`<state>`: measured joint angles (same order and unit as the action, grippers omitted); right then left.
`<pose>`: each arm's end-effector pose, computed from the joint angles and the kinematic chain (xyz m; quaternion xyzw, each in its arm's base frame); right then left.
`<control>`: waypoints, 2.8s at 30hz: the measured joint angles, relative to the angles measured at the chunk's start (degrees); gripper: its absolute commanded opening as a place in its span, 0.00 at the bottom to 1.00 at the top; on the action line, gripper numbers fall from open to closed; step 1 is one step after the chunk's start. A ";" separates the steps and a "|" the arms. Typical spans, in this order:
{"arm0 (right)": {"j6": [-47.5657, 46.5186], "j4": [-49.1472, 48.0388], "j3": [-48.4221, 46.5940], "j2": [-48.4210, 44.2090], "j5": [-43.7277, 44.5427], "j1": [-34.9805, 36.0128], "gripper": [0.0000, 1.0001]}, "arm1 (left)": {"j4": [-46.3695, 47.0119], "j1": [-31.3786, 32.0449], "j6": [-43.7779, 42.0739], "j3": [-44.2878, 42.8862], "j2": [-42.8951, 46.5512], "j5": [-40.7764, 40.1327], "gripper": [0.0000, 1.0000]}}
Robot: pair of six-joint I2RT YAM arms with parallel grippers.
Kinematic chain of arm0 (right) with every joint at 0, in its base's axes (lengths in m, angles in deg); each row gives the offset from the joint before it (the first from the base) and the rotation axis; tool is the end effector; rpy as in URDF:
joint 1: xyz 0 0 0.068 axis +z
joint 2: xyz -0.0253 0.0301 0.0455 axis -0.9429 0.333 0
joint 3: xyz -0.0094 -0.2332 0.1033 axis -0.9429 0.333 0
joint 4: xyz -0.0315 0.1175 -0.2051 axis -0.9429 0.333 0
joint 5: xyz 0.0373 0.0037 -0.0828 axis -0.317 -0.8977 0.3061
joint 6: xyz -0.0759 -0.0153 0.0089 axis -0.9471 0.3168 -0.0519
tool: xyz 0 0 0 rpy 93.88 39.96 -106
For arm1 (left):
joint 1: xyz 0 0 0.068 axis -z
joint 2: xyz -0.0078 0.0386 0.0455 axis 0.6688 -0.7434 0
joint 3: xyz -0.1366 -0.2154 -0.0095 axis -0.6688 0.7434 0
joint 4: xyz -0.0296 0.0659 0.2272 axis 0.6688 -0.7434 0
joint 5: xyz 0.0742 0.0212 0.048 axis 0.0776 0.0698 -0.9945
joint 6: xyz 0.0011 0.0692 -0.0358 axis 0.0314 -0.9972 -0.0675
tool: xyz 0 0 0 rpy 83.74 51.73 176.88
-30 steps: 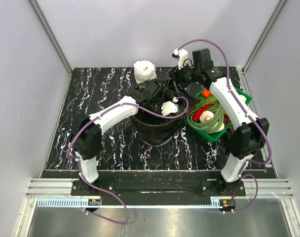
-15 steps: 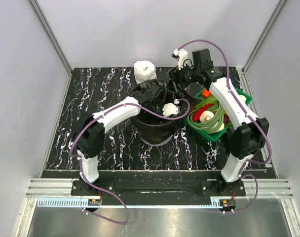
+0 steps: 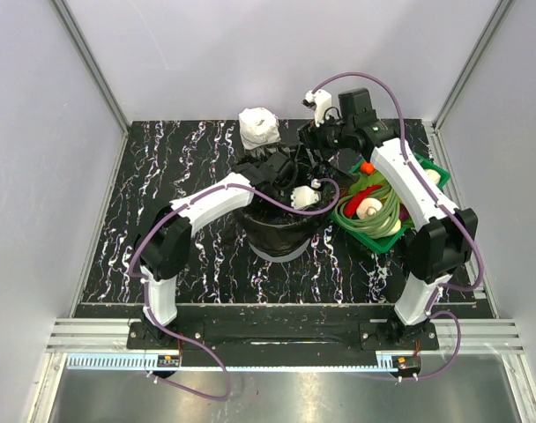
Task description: Put the trash bags into the trash bin
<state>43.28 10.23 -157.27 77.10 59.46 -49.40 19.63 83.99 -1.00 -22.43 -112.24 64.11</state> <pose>0.3574 0.1711 0.3360 -0.3669 0.7987 0.2369 0.4139 0.2799 -0.2745 0.1985 0.6782 0.6899 -0.1193 0.2233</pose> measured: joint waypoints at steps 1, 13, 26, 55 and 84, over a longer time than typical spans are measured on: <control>-0.13 0.02 0.00 0.15 0.20 0.11 0.79 | 0.02 0.00 0.00 0.02 0.00 -0.11 0.76; -0.68 0.04 0.00 0.98 1.42 0.94 0.79 | 0.87 0.04 -0.61 0.07 -1.25 -1.31 0.76; -1.03 0.02 0.00 0.98 1.51 0.94 0.80 | 1.16 0.15 -1.55 1.97 -1.77 -2.84 0.77; -1.97 1.46 -1.90 0.98 4.83 4.59 0.81 | 2.99 0.15 -1.57 7.78 -0.76 -4.52 0.76; -3.34 2.95 -2.49 1.01 8.55 6.97 0.81 | -2.80 0.15 -3.13 8.79 0.17 -6.78 0.76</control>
<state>39.94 13.18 -159.76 78.11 68.00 -42.43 16.83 84.15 -4.13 -13.65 -112.06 57.33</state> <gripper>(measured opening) 0.807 0.762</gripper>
